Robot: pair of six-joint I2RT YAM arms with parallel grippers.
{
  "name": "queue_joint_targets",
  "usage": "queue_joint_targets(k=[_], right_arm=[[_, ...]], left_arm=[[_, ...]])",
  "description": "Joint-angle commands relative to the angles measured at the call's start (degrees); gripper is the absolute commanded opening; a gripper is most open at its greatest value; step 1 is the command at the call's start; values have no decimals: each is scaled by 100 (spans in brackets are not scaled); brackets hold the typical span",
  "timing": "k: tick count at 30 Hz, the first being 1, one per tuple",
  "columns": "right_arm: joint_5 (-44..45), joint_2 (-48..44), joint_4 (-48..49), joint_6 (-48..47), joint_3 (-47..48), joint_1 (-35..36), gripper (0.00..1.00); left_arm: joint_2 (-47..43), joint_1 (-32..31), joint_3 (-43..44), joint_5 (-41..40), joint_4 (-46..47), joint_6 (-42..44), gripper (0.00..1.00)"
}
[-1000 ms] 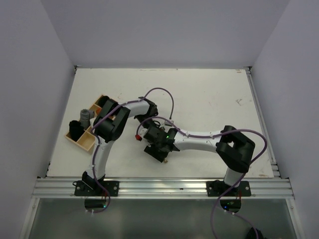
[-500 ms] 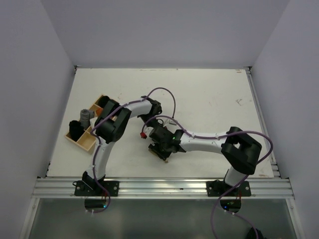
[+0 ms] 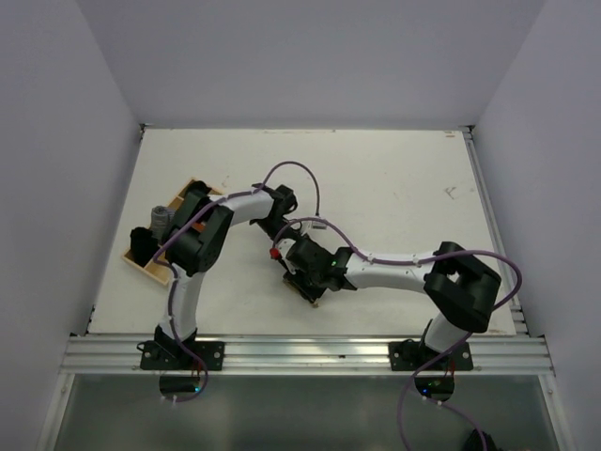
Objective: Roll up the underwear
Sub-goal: Place the rolled underwear into the container
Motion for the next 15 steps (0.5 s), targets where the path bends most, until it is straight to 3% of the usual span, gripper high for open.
queue_joint_targets(k=[1, 10, 15], right_arm=[[-132, -164, -293, 95, -212, -17, 0], [-150, -357, -372, 218, -397, -52, 0], [-273, -559, -555, 253, -91, -122, 0]], left_arm=[[-446, 258, -171, 80, 392, -174, 32], [-946, 750, -215, -472, 715, -849, 29], [-1691, 1031, -163, -1148, 1419, -1929, 29]])
